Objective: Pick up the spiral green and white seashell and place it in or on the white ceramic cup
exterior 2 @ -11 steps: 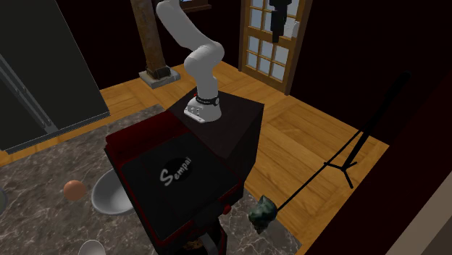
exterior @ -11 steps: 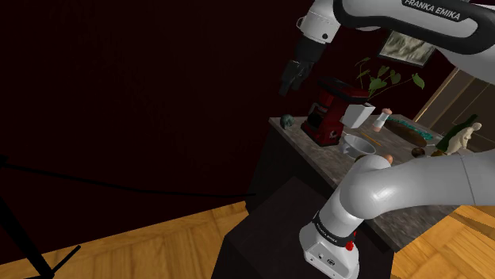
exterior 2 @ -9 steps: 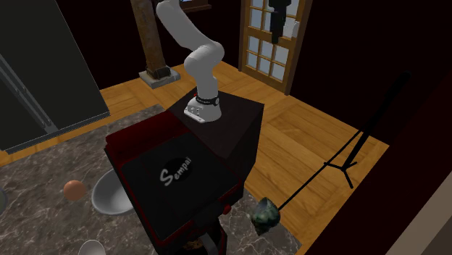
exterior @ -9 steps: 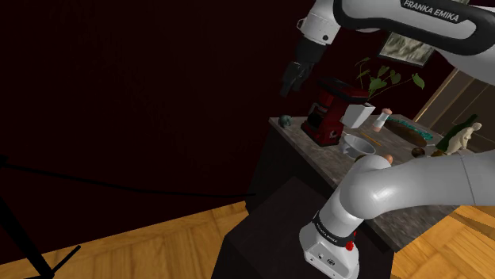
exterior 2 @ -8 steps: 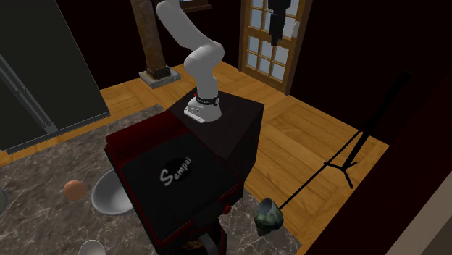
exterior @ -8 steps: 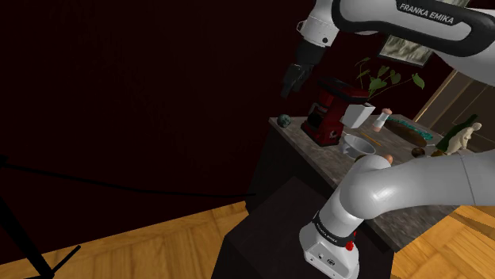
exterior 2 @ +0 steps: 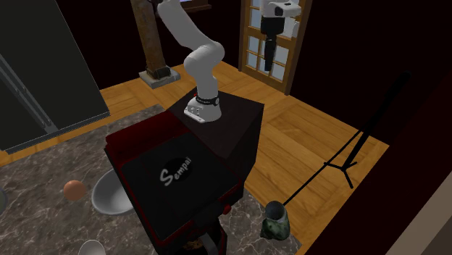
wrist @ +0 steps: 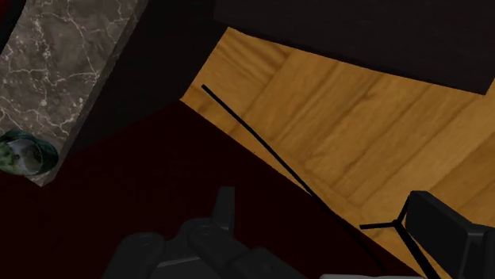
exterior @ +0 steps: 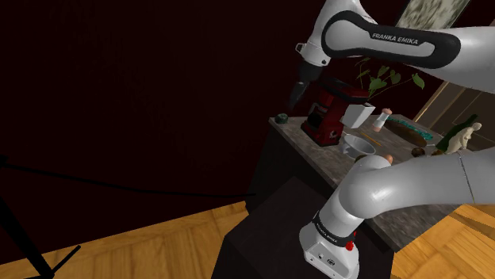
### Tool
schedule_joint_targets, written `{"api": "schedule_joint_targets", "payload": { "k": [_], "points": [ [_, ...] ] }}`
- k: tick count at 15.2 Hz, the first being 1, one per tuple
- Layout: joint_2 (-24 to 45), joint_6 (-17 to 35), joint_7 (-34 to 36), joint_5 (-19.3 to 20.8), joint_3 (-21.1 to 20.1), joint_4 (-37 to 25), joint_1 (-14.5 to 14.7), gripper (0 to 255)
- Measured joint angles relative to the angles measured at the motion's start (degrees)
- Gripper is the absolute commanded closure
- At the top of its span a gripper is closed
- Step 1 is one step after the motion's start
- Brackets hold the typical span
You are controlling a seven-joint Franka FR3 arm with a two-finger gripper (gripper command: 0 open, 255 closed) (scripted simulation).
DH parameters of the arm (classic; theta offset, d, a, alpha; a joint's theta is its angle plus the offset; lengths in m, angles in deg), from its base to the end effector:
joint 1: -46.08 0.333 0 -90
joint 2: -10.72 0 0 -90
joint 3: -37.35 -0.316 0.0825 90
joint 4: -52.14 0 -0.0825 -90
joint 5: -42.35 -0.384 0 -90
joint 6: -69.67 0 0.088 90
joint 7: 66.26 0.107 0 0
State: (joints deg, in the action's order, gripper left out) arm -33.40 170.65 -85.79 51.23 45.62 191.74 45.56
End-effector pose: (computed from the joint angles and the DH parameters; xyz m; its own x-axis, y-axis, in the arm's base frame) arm 0.3223 -0.0735 0.5615 0.9670 0.2455 0.0676 0.2399 -0.9674 0.0812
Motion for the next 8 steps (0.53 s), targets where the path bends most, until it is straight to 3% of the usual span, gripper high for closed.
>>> {"api": "schedule_joint_targets", "payload": {
  "k": [8],
  "points": [
    [7.3,9.8,-14.2,7.5,9.8,1.9,-1.4,0]
  ]
}}
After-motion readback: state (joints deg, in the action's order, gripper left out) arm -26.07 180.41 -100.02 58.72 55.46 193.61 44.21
